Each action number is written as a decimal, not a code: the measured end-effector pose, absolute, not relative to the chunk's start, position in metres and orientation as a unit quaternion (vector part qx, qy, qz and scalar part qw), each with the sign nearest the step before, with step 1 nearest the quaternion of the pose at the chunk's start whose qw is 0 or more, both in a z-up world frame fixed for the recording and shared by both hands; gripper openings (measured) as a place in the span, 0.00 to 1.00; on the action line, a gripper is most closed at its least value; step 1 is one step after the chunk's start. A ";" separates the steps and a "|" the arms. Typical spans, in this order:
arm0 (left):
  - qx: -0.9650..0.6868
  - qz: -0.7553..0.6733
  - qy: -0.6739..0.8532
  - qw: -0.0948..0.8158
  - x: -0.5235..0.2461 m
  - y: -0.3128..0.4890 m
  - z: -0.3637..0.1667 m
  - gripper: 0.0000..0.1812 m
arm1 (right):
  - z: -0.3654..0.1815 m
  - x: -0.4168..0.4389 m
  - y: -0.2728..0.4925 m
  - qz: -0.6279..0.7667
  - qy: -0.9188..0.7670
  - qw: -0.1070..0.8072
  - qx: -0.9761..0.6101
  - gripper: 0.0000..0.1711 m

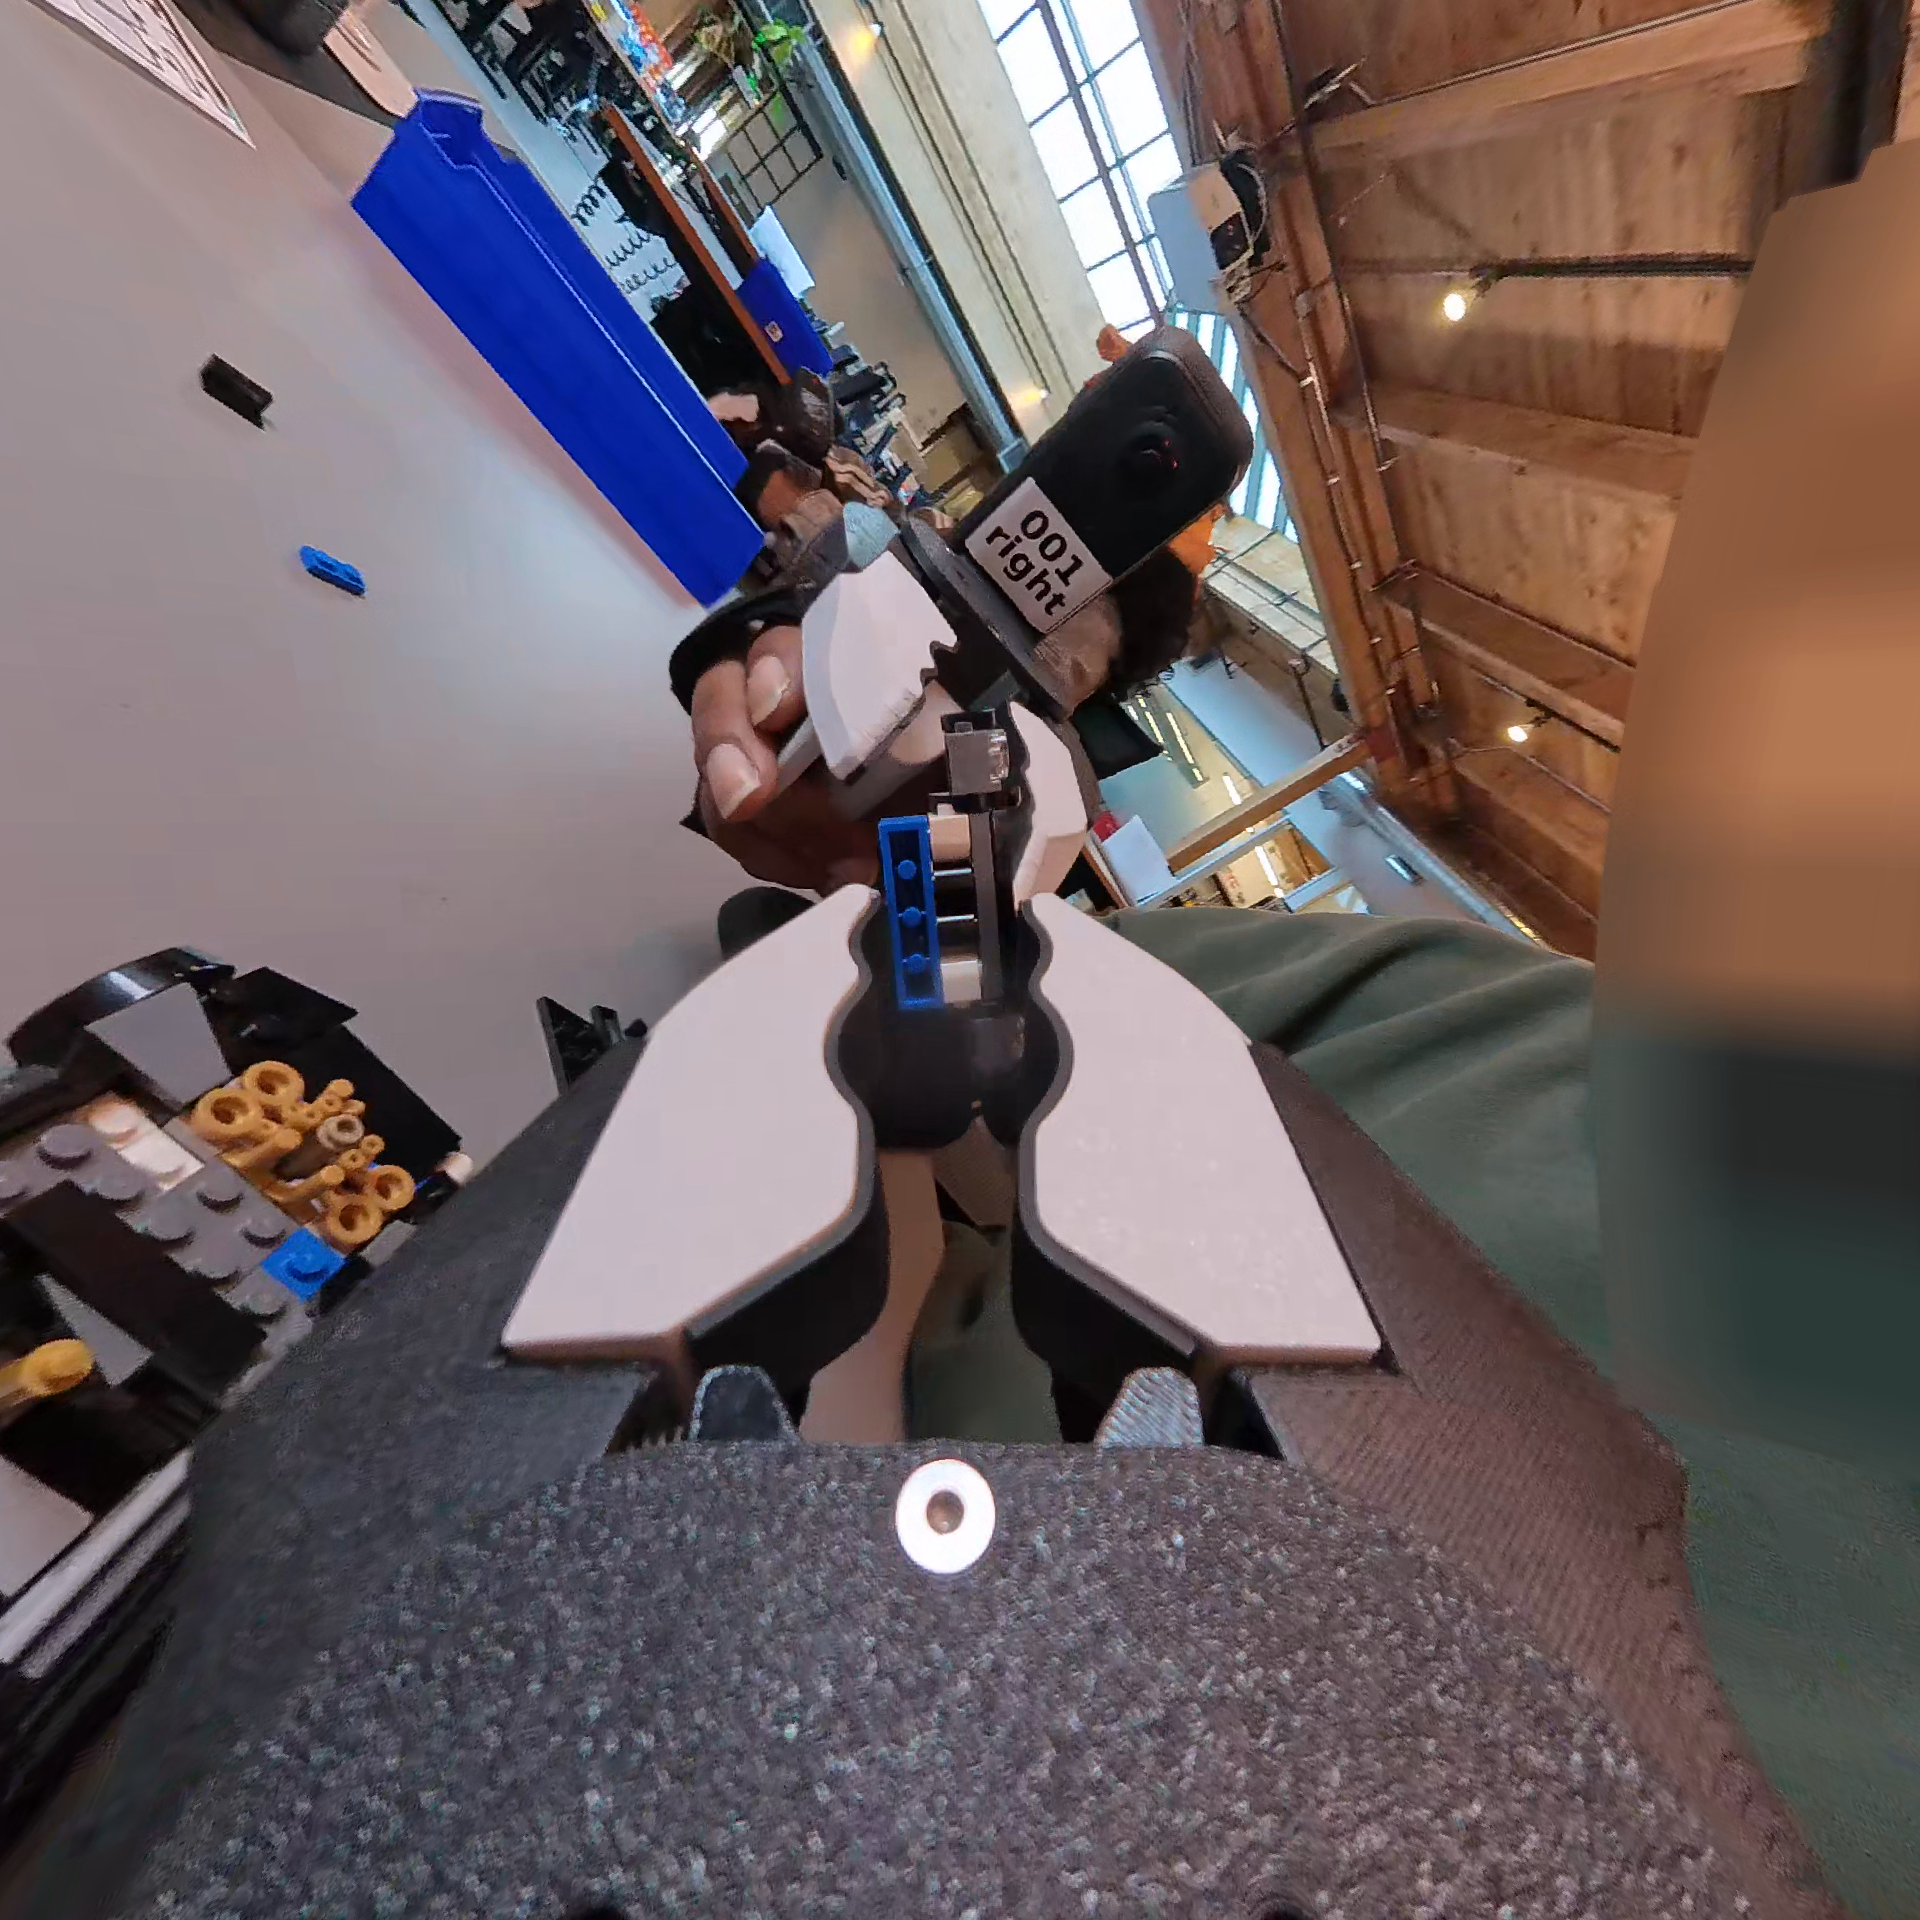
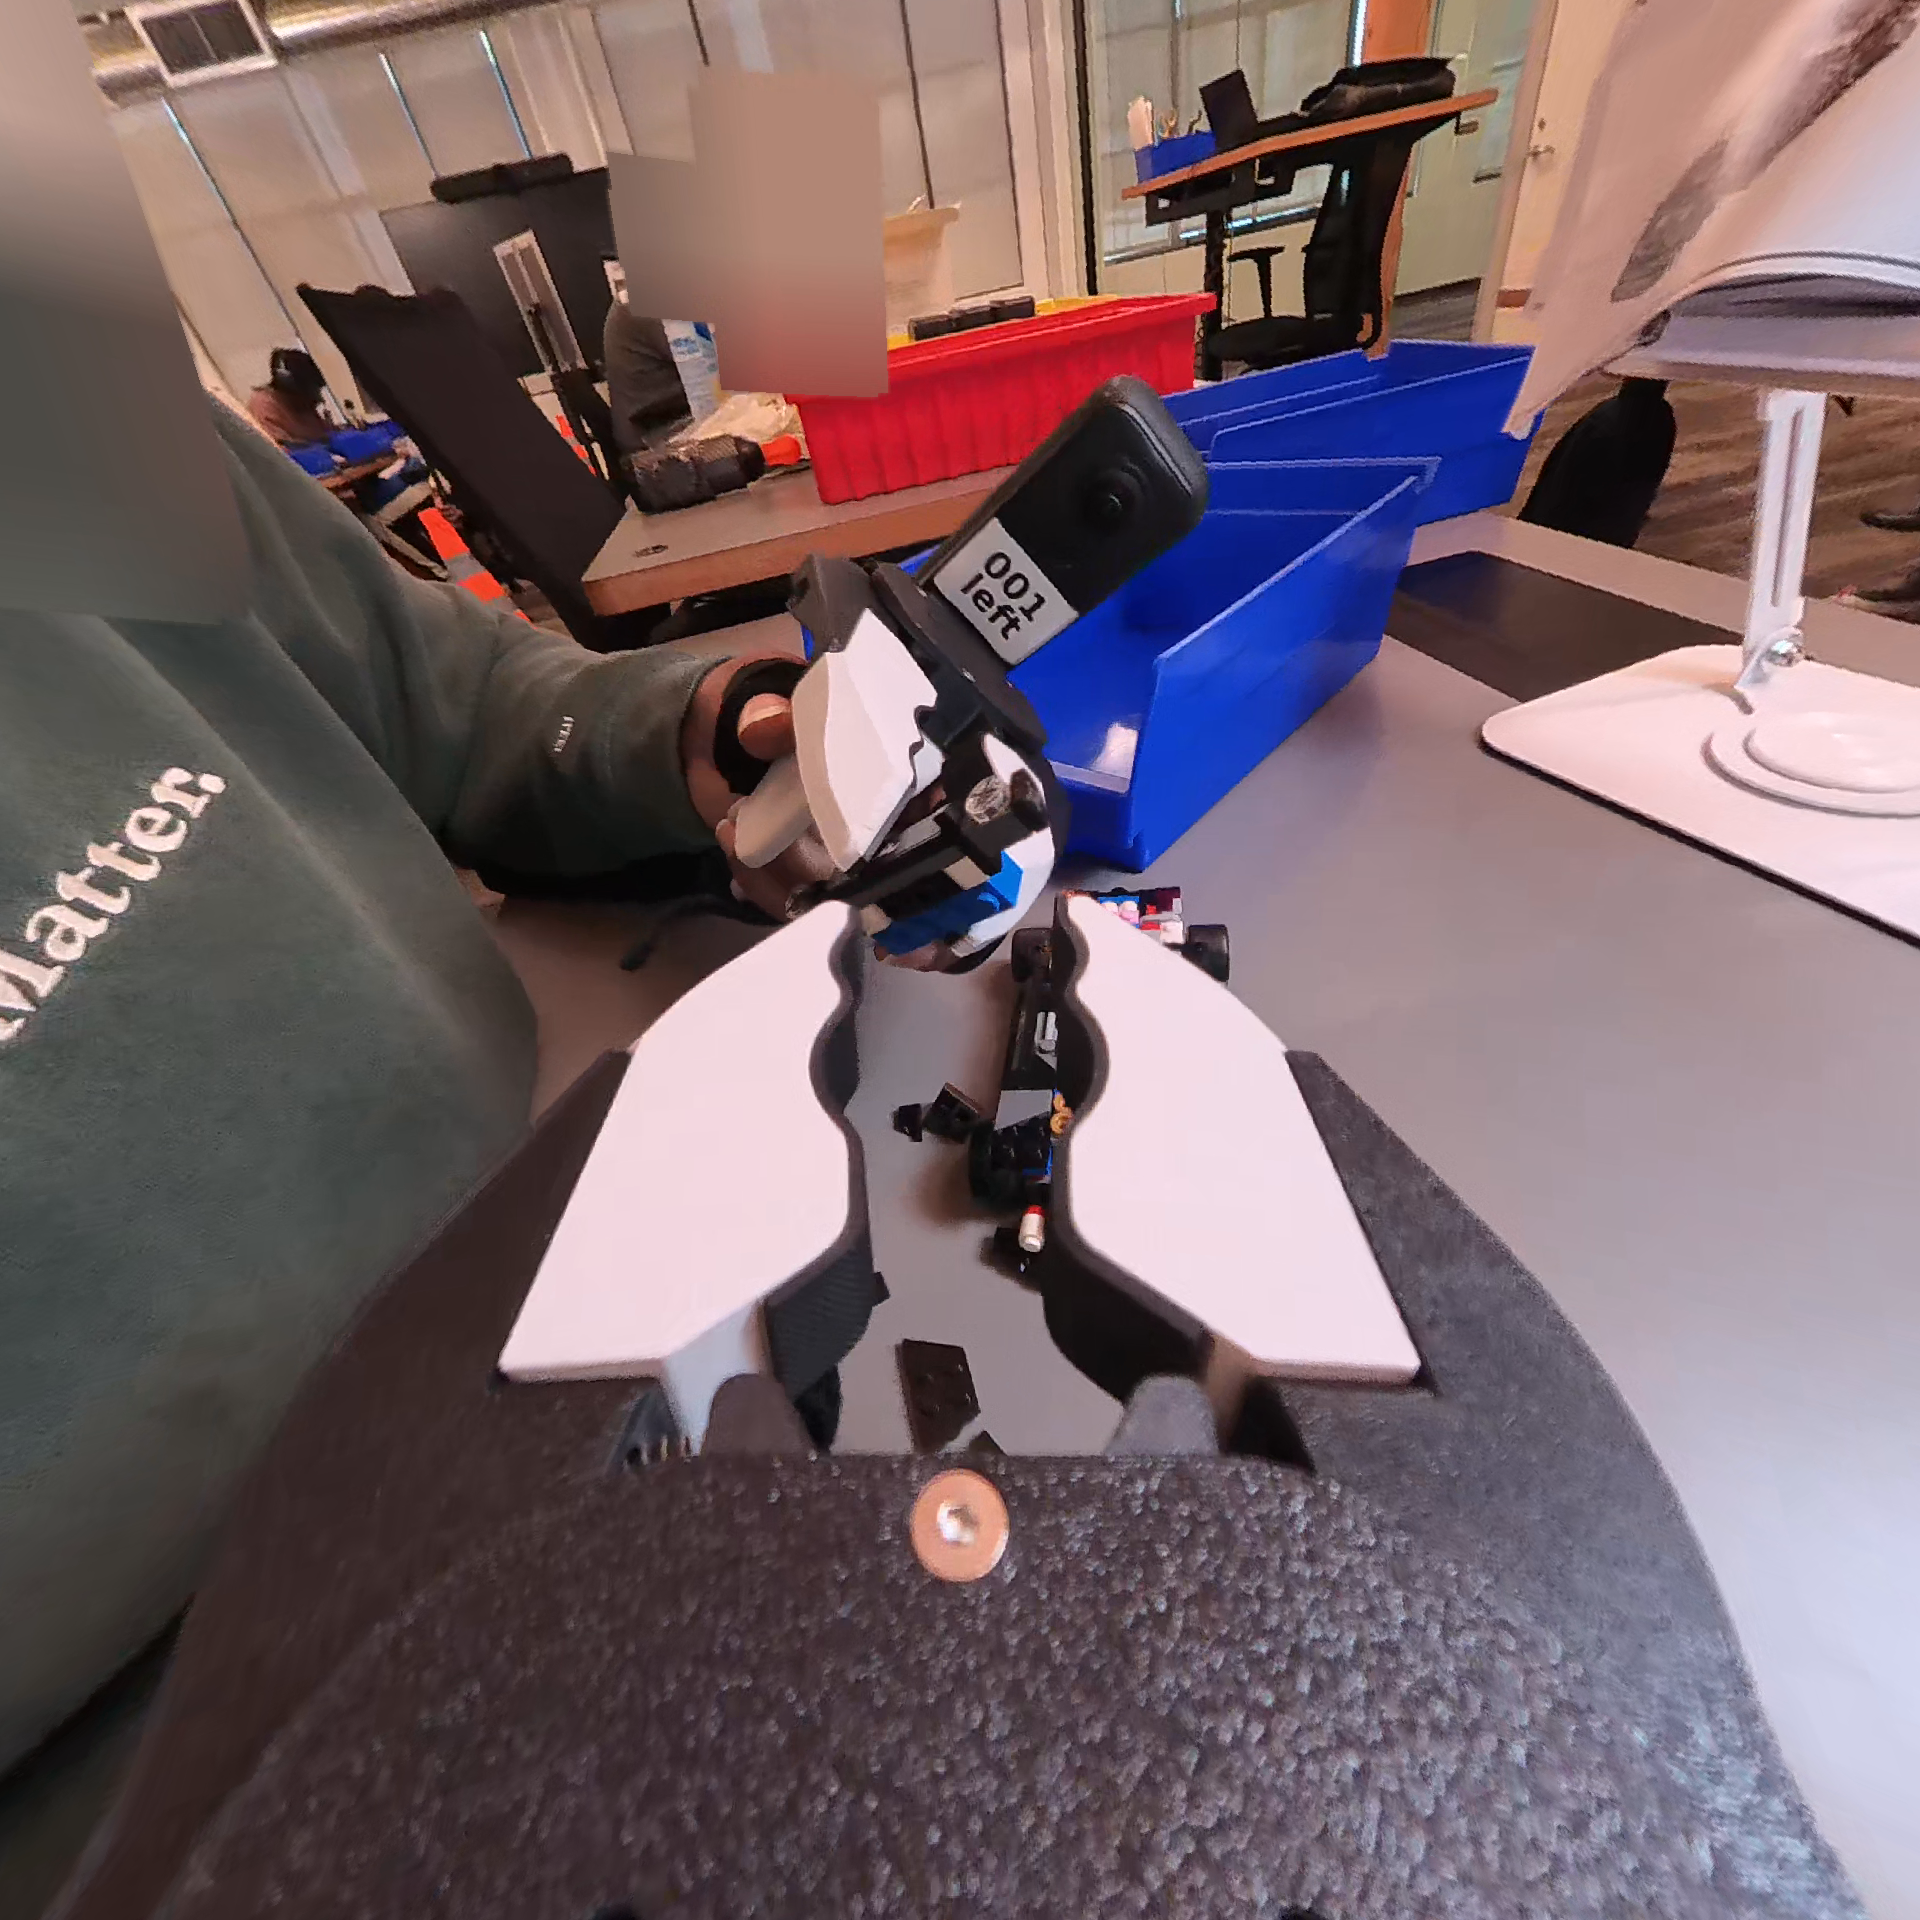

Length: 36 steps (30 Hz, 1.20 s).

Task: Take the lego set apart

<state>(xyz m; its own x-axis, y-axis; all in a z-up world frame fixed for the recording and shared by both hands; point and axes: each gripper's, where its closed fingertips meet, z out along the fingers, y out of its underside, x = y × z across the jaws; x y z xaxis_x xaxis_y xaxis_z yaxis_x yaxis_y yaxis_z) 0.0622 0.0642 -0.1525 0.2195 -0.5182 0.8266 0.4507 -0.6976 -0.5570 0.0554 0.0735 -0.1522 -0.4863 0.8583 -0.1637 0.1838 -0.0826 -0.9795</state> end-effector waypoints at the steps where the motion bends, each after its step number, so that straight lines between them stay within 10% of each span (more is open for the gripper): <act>1: -0.673 -0.631 0.026 0.384 0.063 0.063 -0.151 0.13 | -0.152 0.056 0.072 0.600 -0.620 0.284 -0.418 0.21; 36: -0.650 -0.661 0.047 0.372 0.074 0.060 -0.158 0.13 | -0.148 0.060 0.069 0.652 -0.592 0.208 -0.426 0.18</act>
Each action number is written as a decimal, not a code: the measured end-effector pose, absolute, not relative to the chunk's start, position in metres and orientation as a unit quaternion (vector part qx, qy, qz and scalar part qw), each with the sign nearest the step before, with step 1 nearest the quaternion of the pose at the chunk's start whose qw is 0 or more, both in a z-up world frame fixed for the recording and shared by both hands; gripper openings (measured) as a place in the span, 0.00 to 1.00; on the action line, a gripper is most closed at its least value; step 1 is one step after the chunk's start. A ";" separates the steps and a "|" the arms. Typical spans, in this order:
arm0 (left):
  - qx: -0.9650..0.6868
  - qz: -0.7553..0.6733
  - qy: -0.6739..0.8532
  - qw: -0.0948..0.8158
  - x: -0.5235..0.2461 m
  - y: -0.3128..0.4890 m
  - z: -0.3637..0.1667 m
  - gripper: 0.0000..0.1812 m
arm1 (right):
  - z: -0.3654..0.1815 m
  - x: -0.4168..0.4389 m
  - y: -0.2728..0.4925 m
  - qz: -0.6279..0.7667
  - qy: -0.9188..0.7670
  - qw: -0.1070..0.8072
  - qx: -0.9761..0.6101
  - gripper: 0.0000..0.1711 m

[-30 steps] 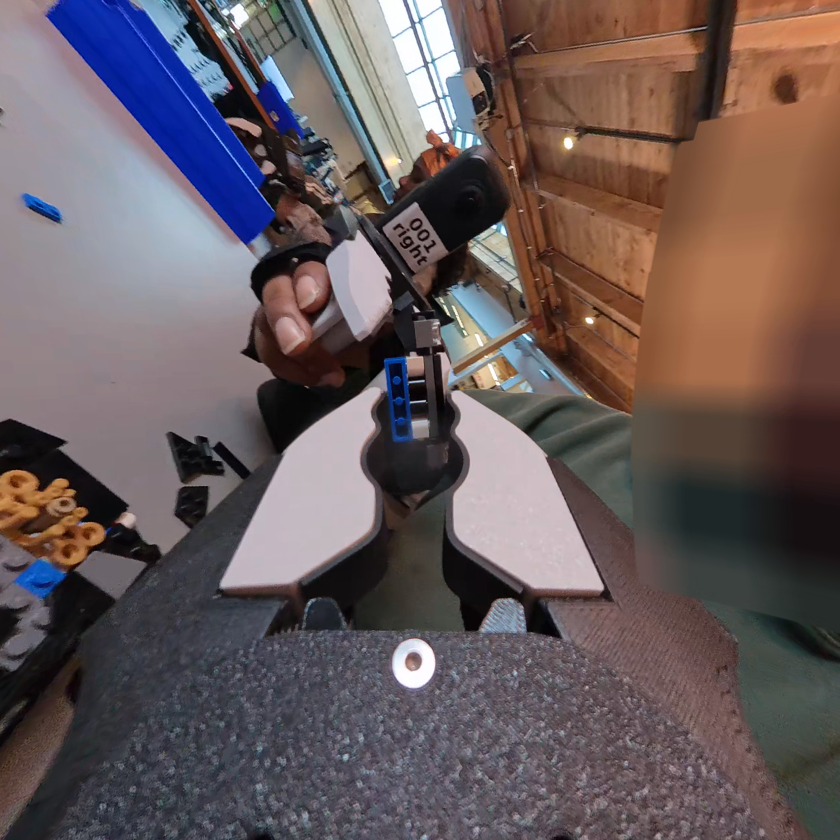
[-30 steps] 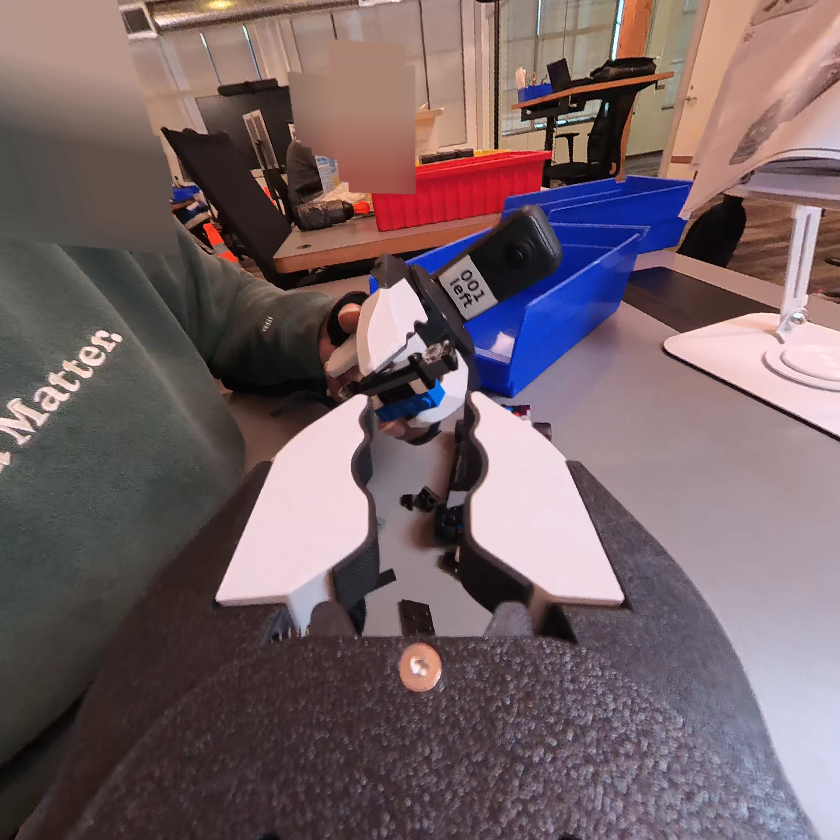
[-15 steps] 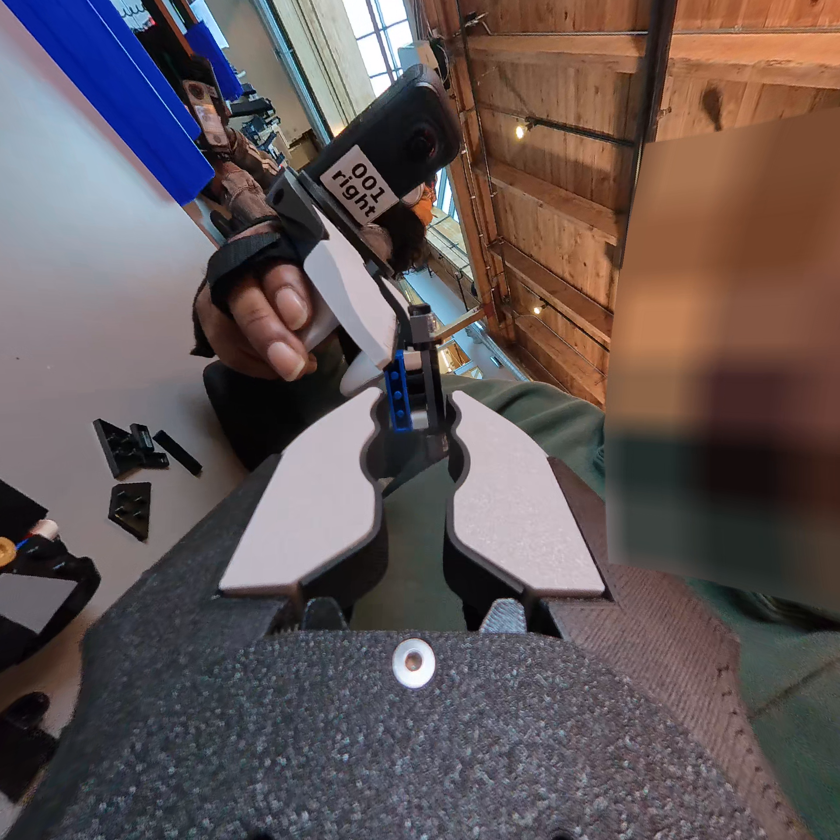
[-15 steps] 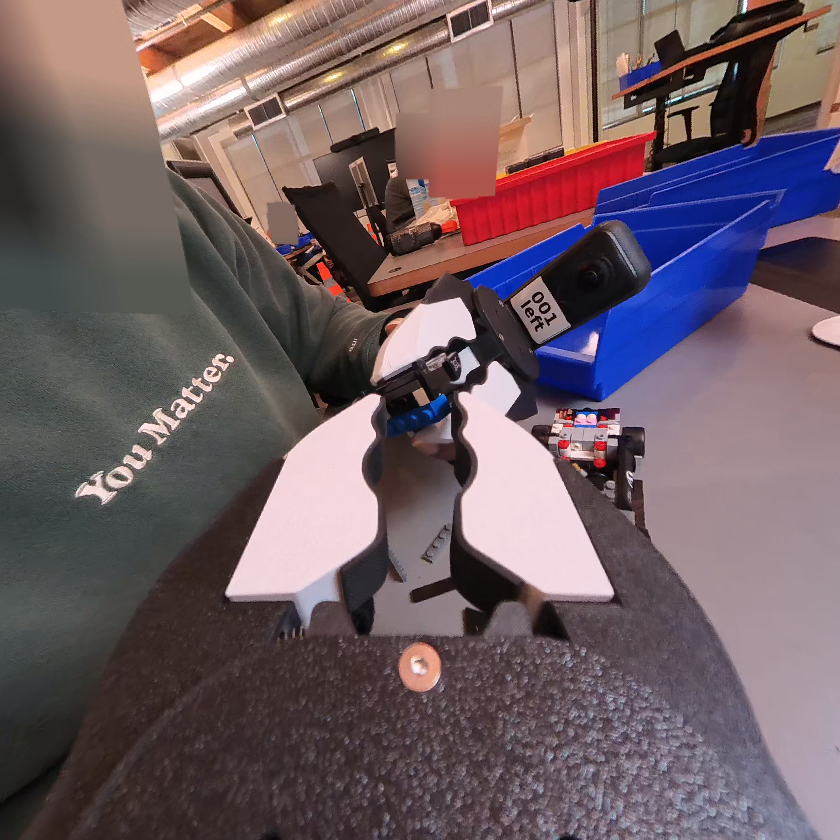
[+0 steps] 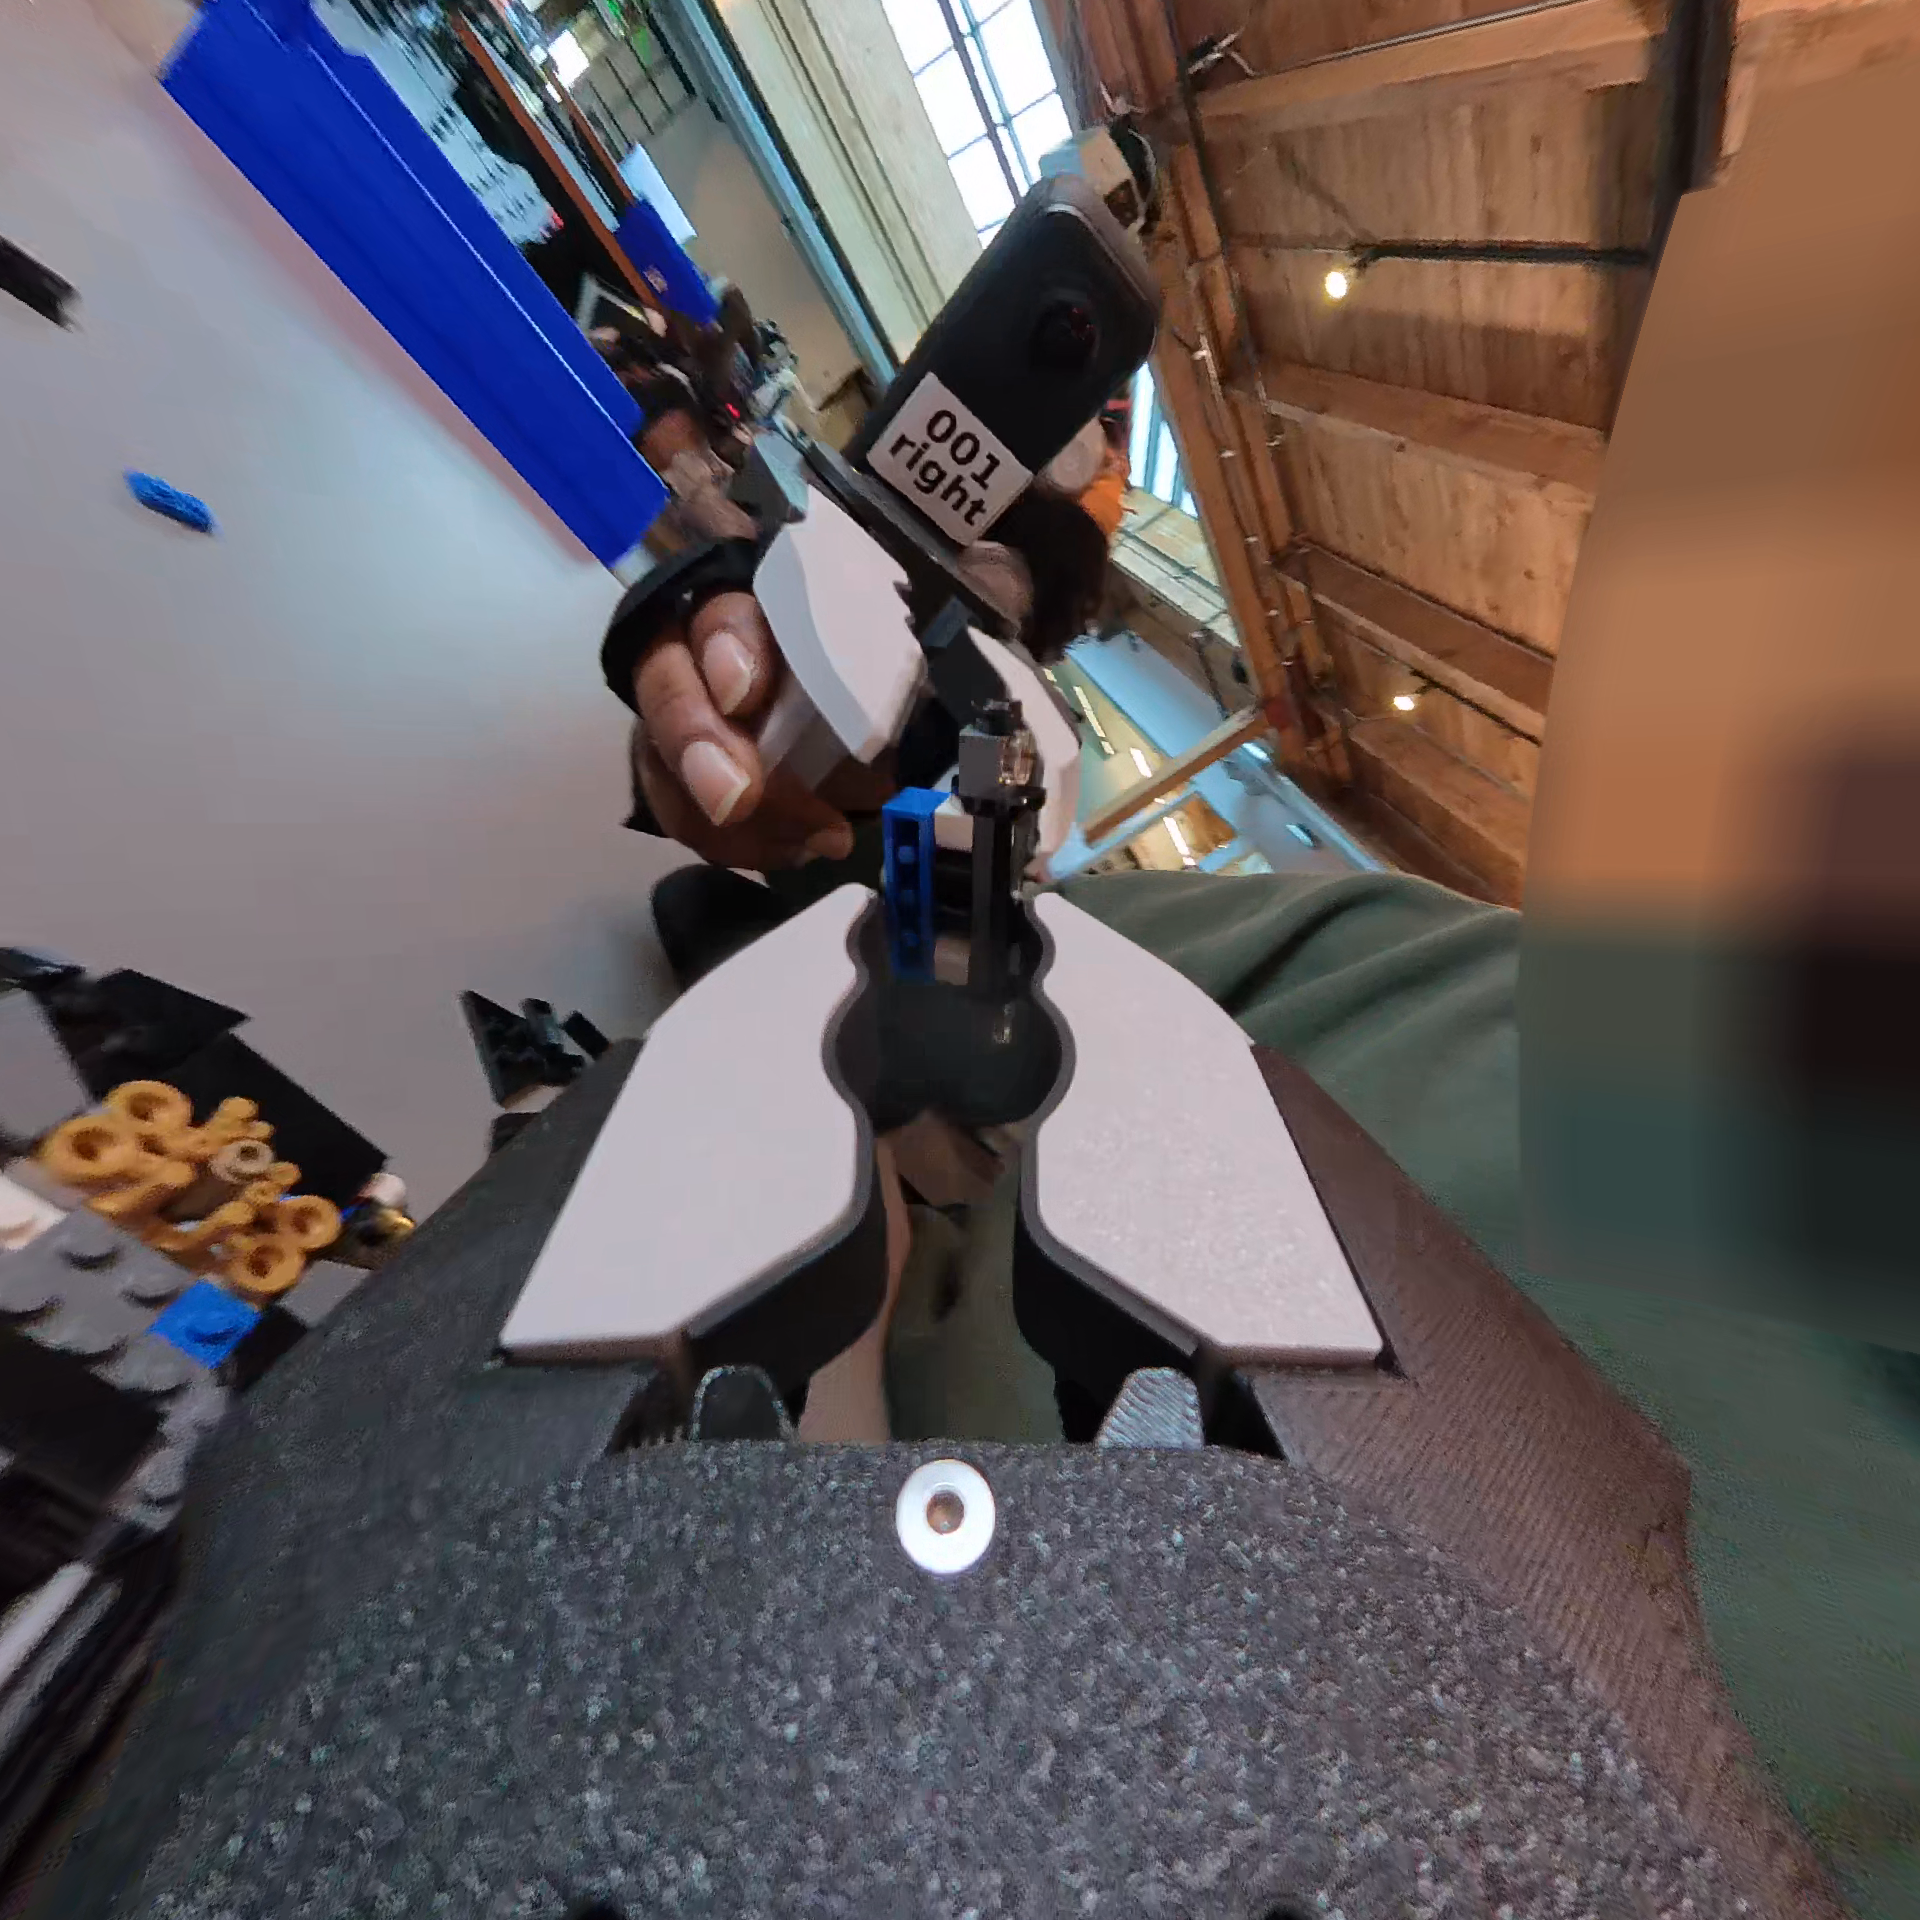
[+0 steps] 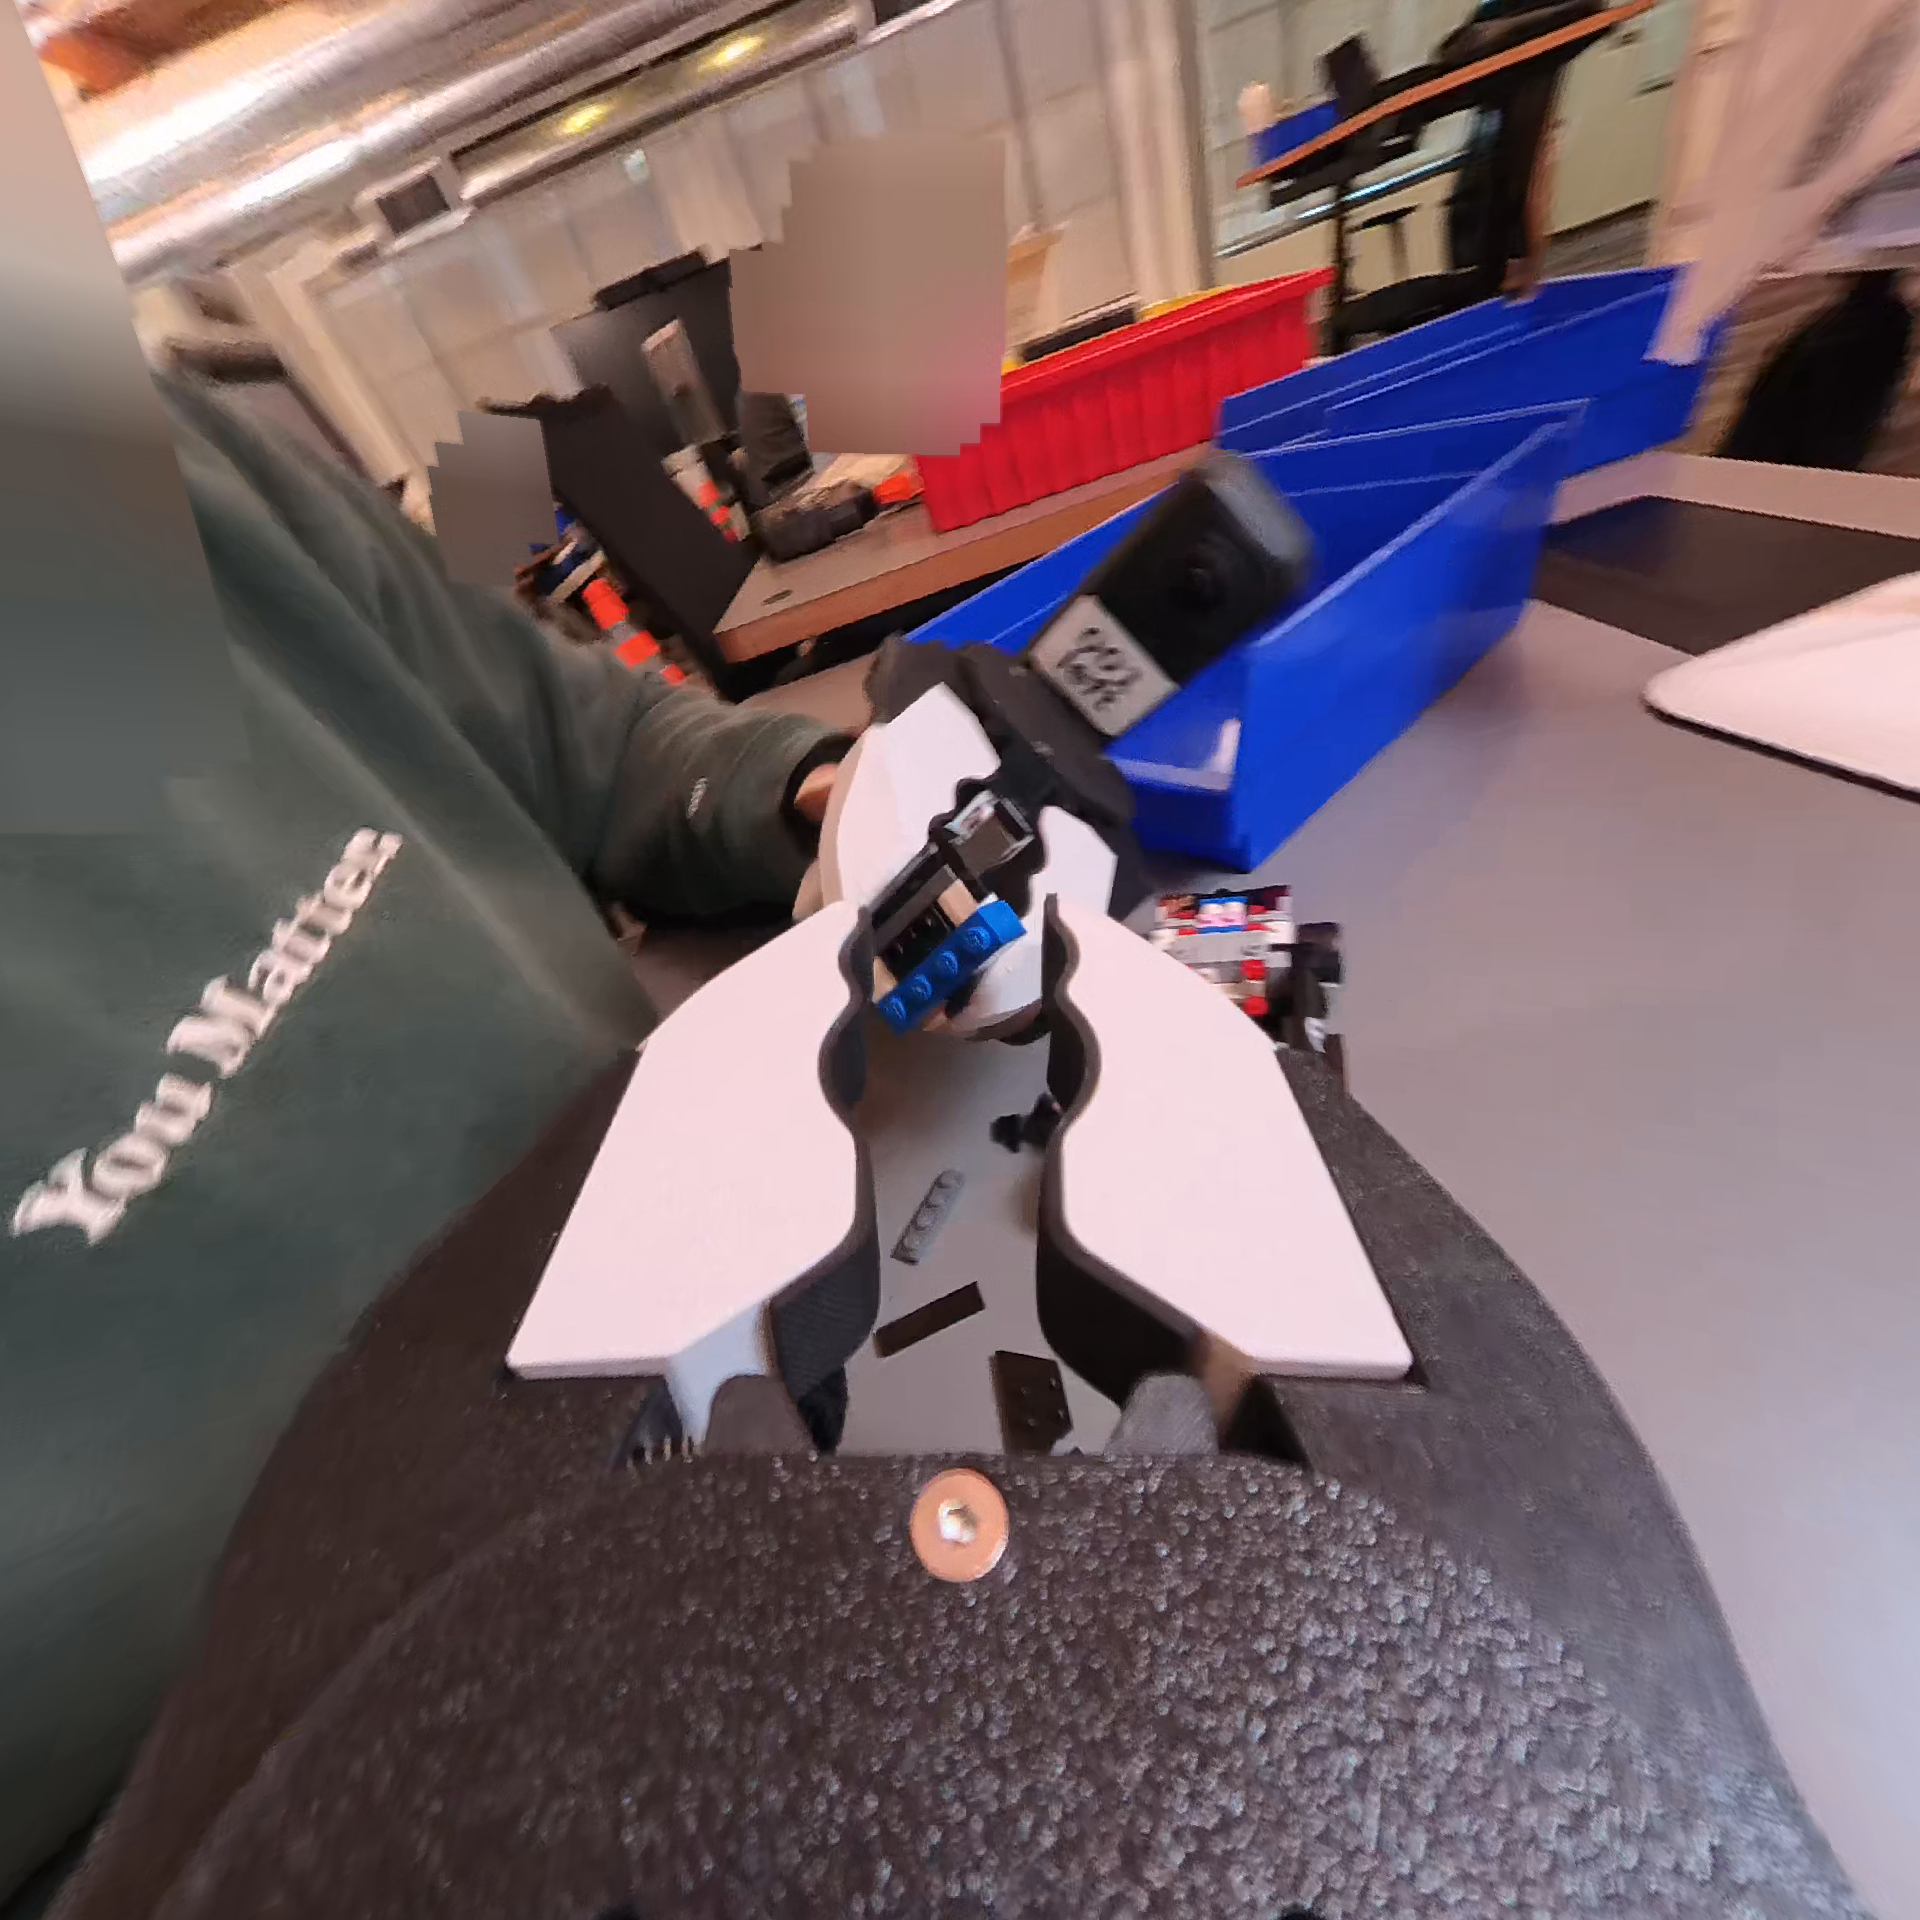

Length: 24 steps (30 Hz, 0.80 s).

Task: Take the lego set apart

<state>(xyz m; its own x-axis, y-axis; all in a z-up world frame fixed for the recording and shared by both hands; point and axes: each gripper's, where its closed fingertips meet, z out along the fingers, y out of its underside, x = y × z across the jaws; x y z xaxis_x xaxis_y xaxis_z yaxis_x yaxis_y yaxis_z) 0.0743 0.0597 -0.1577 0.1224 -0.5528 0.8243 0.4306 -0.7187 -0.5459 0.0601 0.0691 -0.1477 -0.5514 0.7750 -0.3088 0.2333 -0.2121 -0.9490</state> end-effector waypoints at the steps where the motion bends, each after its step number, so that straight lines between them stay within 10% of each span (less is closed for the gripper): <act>1: -0.653 -0.650 0.047 0.385 0.072 0.062 -0.158 0.13 | -0.146 0.059 0.074 0.654 -0.580 0.207 -0.439 0.18; 13: -0.723 -0.392 0.096 0.561 0.048 0.086 -0.162 0.13 | -0.152 0.033 0.083 0.653 -0.478 0.179 -0.559 0.20; 24: -0.757 -0.338 0.134 0.543 0.024 0.086 -0.158 0.25 | -0.165 0.043 0.099 0.507 -0.658 0.268 -0.487 0.13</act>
